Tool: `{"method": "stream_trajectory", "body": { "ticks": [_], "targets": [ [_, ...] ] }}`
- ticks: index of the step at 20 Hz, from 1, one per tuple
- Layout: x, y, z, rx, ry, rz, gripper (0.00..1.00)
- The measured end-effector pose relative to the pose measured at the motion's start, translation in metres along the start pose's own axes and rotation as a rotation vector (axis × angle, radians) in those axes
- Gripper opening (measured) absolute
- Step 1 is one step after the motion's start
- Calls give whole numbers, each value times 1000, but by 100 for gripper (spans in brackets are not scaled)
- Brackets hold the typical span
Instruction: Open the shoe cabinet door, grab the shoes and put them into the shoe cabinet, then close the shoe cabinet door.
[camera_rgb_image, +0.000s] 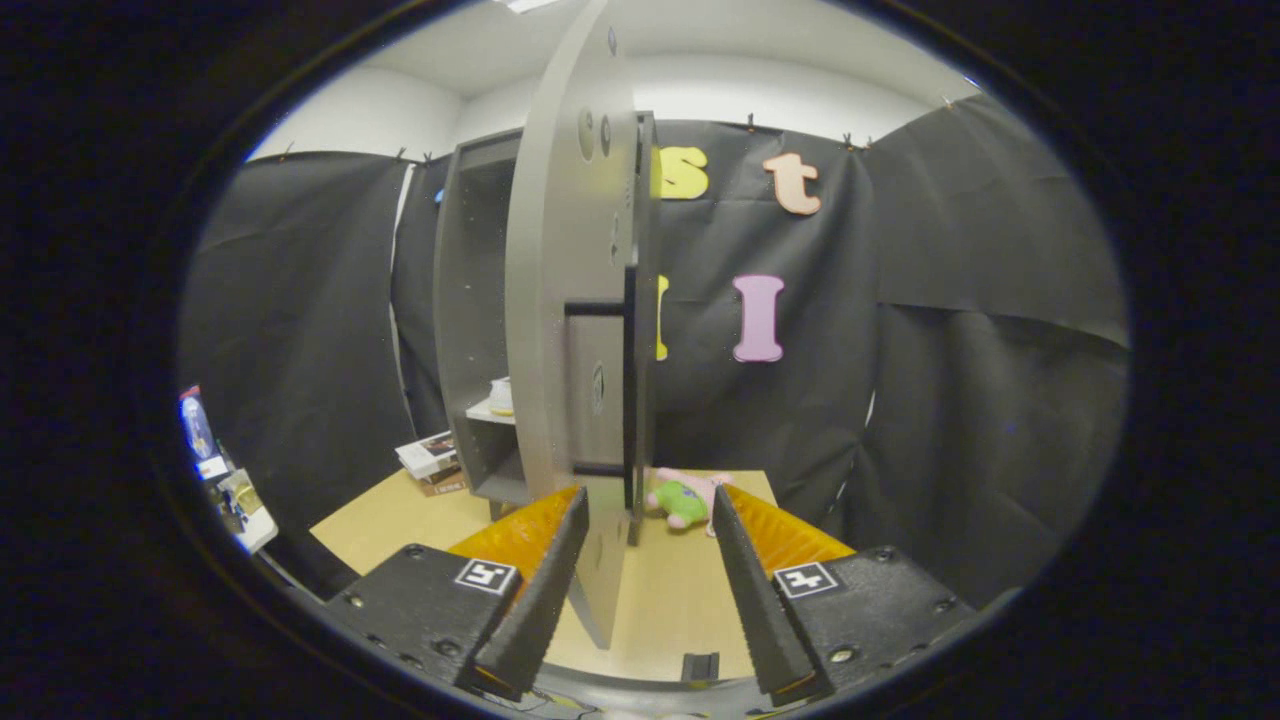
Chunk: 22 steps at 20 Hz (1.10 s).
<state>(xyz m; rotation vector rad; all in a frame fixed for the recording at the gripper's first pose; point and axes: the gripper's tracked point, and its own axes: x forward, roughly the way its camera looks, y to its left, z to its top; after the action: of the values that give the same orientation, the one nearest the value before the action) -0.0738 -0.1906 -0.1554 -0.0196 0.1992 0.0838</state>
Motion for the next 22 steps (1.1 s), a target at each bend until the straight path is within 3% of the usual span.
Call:
{"method": "stream_trajectory", "body": {
  "ticks": [6, 9, 14, 22],
  "targets": [
    [-65, 41, -47, 13, -19, -136, 92],
    [-71, 85, -72, 2, -28, -153, 100],
    [-36, 176, -135, 8, 60, -37, 100],
    [70, 280, -259, -18, 218, 128, 100]
  ]
}}
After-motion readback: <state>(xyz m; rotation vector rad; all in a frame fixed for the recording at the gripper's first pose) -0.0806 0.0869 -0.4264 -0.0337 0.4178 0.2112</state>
